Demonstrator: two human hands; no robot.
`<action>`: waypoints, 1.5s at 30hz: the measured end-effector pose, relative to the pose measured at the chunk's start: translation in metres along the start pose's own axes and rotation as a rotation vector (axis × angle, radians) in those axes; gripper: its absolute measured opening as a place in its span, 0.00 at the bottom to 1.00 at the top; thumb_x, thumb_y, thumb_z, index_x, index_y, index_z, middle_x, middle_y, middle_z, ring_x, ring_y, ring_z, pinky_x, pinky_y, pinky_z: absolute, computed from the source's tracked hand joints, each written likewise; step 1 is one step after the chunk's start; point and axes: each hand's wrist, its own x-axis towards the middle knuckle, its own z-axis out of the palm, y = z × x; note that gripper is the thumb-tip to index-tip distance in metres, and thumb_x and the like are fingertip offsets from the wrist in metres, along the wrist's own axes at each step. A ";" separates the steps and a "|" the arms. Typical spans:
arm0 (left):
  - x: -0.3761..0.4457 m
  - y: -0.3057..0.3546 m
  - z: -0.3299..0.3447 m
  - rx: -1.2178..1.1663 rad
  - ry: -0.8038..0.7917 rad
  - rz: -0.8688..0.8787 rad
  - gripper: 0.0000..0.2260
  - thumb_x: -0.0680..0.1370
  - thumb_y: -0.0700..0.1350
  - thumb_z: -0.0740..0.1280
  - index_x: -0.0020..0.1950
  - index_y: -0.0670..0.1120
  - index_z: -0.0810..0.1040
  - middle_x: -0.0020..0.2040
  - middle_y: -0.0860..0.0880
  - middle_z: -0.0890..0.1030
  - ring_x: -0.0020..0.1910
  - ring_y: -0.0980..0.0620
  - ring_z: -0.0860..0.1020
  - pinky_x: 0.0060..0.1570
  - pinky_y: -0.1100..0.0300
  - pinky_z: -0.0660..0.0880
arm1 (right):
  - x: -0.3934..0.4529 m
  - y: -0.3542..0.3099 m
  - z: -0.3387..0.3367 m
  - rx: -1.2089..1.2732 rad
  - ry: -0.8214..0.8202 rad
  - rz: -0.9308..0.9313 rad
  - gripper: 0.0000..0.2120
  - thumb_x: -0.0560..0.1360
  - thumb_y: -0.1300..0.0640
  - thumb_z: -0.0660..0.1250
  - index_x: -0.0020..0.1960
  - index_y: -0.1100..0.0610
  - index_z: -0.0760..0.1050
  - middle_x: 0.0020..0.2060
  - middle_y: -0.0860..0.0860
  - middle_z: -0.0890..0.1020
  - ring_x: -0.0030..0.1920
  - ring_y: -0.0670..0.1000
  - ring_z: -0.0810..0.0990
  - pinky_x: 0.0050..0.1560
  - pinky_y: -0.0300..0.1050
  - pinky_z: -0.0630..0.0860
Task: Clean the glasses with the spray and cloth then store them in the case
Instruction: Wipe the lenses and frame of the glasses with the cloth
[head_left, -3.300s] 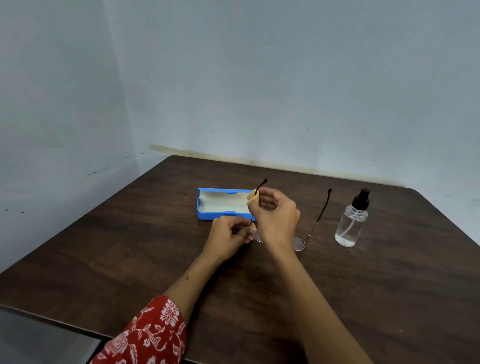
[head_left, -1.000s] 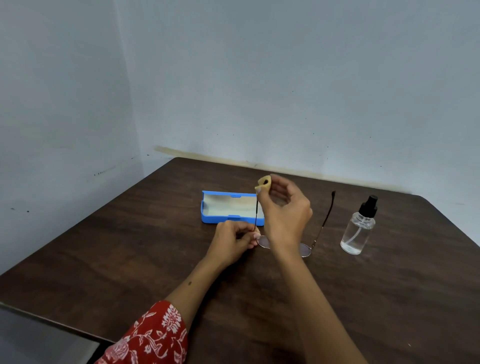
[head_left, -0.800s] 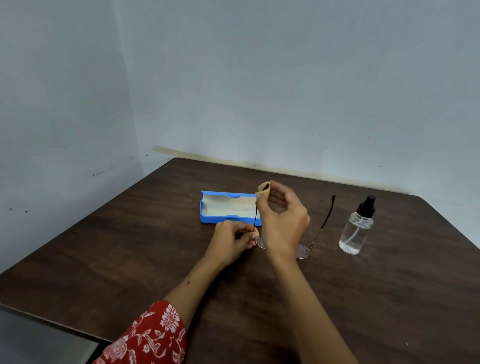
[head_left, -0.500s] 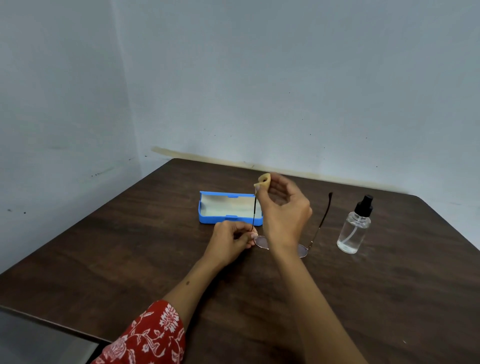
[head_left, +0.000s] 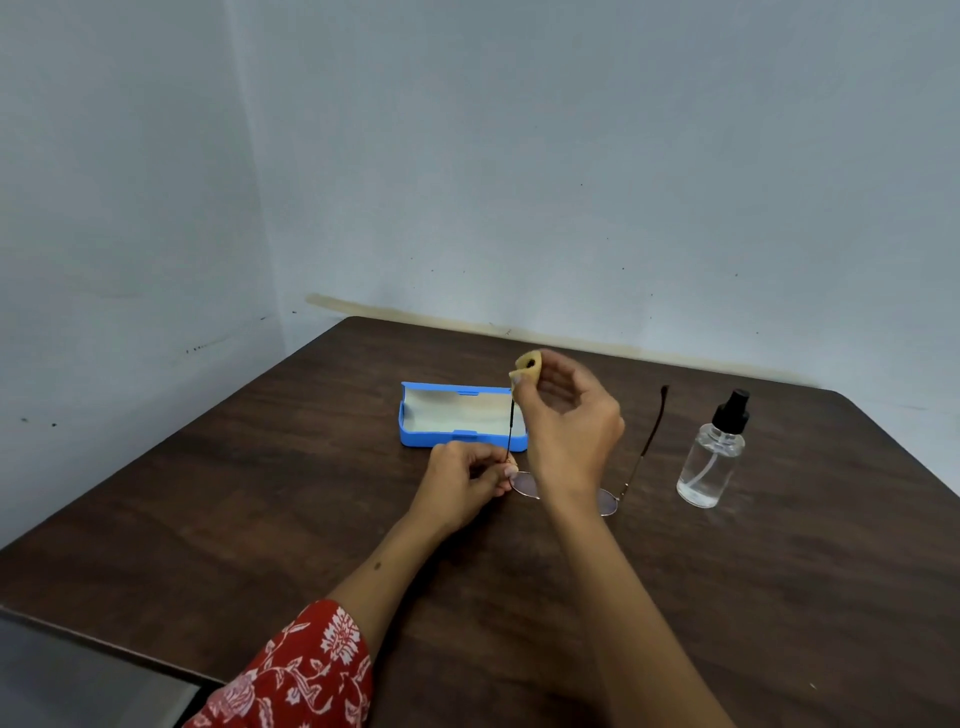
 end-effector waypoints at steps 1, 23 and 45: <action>0.000 0.000 0.001 -0.004 0.002 -0.003 0.06 0.75 0.36 0.67 0.48 0.40 0.83 0.39 0.45 0.84 0.38 0.51 0.83 0.44 0.61 0.80 | 0.002 -0.005 0.000 0.021 0.000 -0.016 0.10 0.69 0.66 0.73 0.48 0.56 0.82 0.38 0.47 0.84 0.39 0.44 0.83 0.40 0.31 0.76; -0.001 -0.001 -0.001 -0.029 -0.010 -0.003 0.06 0.75 0.36 0.66 0.49 0.39 0.83 0.41 0.44 0.84 0.40 0.50 0.83 0.44 0.61 0.80 | -0.004 0.010 0.000 -0.087 -0.089 0.017 0.08 0.69 0.65 0.72 0.46 0.55 0.82 0.38 0.45 0.84 0.40 0.42 0.82 0.40 0.29 0.75; -0.001 0.000 -0.003 0.018 -0.010 0.049 0.10 0.75 0.33 0.64 0.52 0.40 0.82 0.42 0.45 0.85 0.40 0.55 0.84 0.43 0.65 0.80 | -0.010 0.039 -0.007 -0.299 -0.186 0.110 0.09 0.68 0.64 0.72 0.47 0.54 0.81 0.38 0.44 0.82 0.40 0.40 0.80 0.39 0.25 0.74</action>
